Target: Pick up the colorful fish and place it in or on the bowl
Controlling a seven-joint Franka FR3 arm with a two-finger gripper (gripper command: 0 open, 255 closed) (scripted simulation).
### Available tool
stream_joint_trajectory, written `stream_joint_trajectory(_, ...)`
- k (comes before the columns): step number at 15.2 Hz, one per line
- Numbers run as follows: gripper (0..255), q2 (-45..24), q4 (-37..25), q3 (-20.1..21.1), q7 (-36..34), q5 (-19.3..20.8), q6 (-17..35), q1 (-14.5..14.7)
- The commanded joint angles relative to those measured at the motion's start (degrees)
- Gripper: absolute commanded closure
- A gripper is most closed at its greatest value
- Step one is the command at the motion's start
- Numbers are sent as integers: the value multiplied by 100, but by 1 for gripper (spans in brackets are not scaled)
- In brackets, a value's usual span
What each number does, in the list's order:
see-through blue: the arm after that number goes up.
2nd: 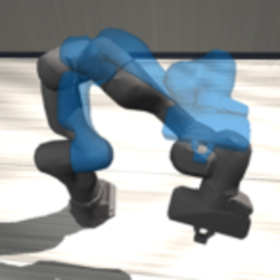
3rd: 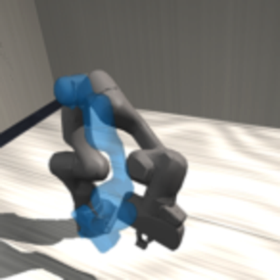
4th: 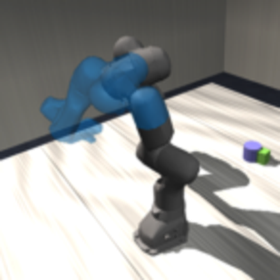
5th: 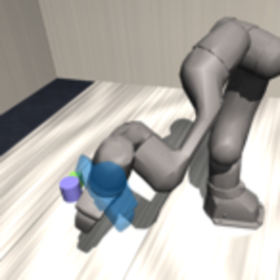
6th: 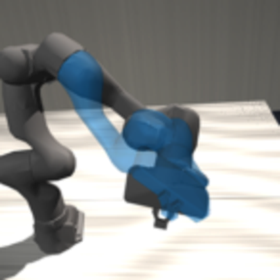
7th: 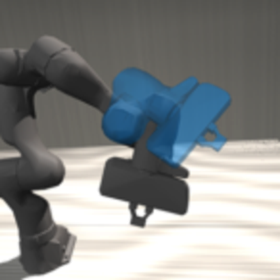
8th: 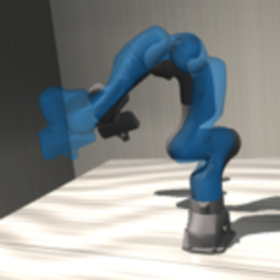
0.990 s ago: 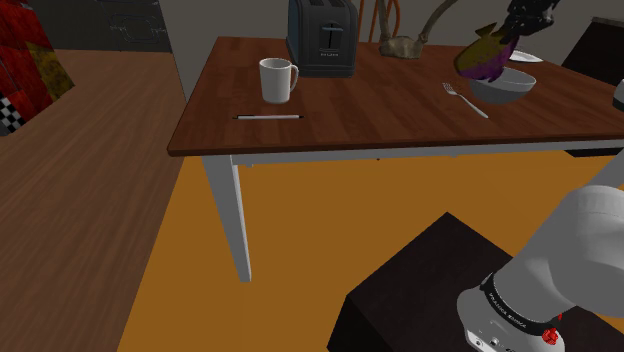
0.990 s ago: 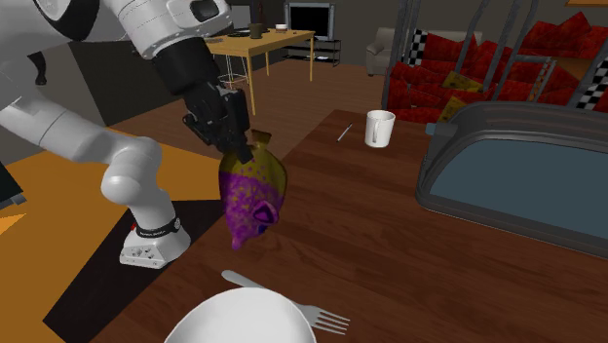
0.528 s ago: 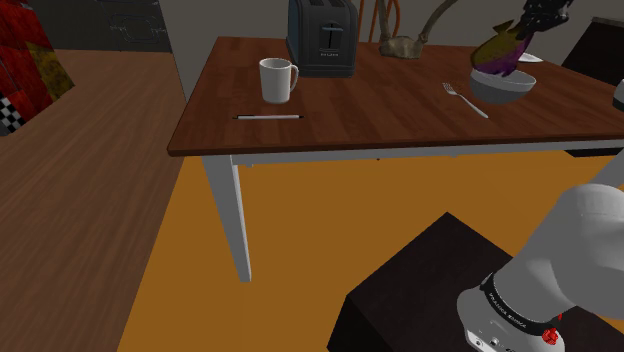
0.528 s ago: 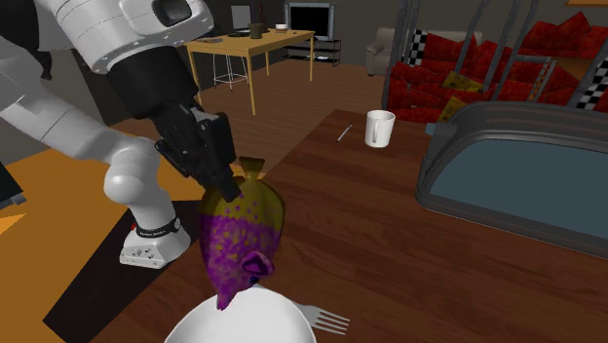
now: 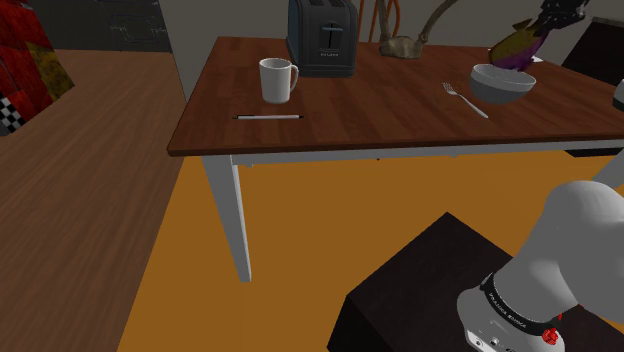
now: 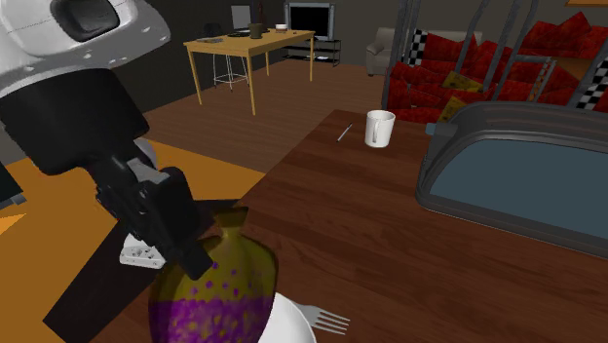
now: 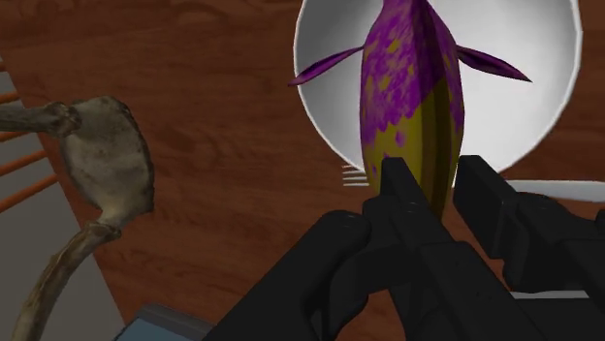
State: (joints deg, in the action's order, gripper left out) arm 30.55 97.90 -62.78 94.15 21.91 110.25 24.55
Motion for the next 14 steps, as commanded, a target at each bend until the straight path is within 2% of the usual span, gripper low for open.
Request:
stream_joint_trajectory(1,255,-233,-445,-759,339,-182,18,543)
stream_joint_trajectory(4,255,-355,-1233,-2020,713,-310,-136,1648)
stream_joint_trajectory(5,255,-293,-1691,-2671,848,-280,-265,2301)
stream_joint_trajectory(14,255,-127,-750,-2360,762,-104,435,1774)
